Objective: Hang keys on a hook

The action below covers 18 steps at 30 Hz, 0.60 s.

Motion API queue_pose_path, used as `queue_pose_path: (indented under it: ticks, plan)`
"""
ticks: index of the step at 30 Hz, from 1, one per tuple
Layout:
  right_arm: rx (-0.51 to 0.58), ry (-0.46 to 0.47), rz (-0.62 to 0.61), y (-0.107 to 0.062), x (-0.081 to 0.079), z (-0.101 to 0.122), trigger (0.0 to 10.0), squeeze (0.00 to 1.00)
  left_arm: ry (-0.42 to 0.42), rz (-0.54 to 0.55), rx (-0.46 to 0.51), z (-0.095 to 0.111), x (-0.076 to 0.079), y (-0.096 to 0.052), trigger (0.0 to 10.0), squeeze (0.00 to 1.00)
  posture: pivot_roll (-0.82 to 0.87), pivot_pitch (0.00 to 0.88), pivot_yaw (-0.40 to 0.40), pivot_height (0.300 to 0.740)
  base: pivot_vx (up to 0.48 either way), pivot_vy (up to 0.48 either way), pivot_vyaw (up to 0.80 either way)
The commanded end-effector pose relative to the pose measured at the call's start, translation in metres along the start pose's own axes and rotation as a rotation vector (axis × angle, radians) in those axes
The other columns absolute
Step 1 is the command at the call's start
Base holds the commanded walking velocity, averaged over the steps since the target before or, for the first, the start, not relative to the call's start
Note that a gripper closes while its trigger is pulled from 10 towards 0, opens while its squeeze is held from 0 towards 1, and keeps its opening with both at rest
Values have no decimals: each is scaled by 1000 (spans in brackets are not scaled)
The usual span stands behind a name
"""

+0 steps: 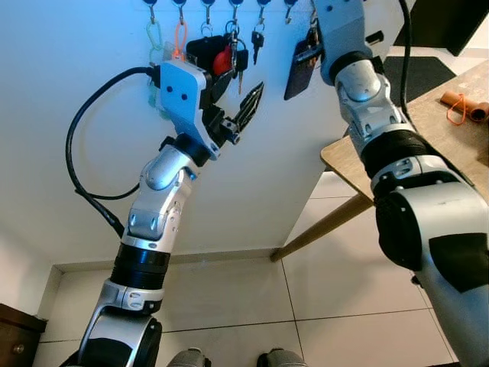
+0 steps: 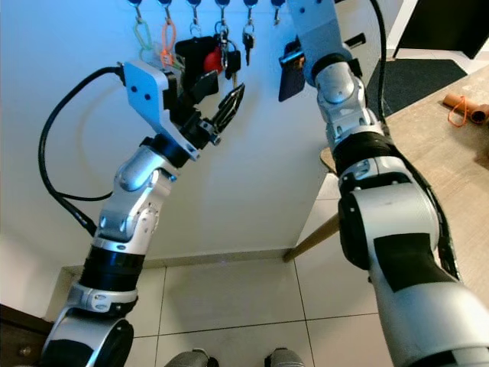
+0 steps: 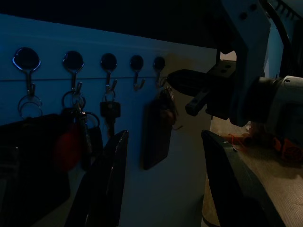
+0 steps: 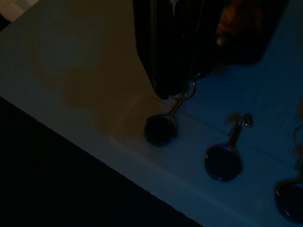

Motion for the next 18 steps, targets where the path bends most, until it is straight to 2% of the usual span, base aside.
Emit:
queue_pose_path:
  ticks: [1,18]
  plan:
    - [-2,-8,34,1,-8,1,10000,0,2,-14,16,5,3,3,10000,0,49,118,-72,740,0,0,0]
    - [-49,-14,3,1,1,-6,10000,0,2,-19,14,5,5,5,10000,0,48,116,-73,740,0,0,0]
Point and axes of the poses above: a point about 5 cm out from each wrist's last joint towards the gripper, its own y axis pointing out of the wrist towards the gripper, its own z axis along the axis of the wrist's last joint, x = y × z, the point moved 4 cm from there along y, pointing out of the wrist towards the gripper, and after that the axes turned 9 degrees about y, right-handed, at the moved point
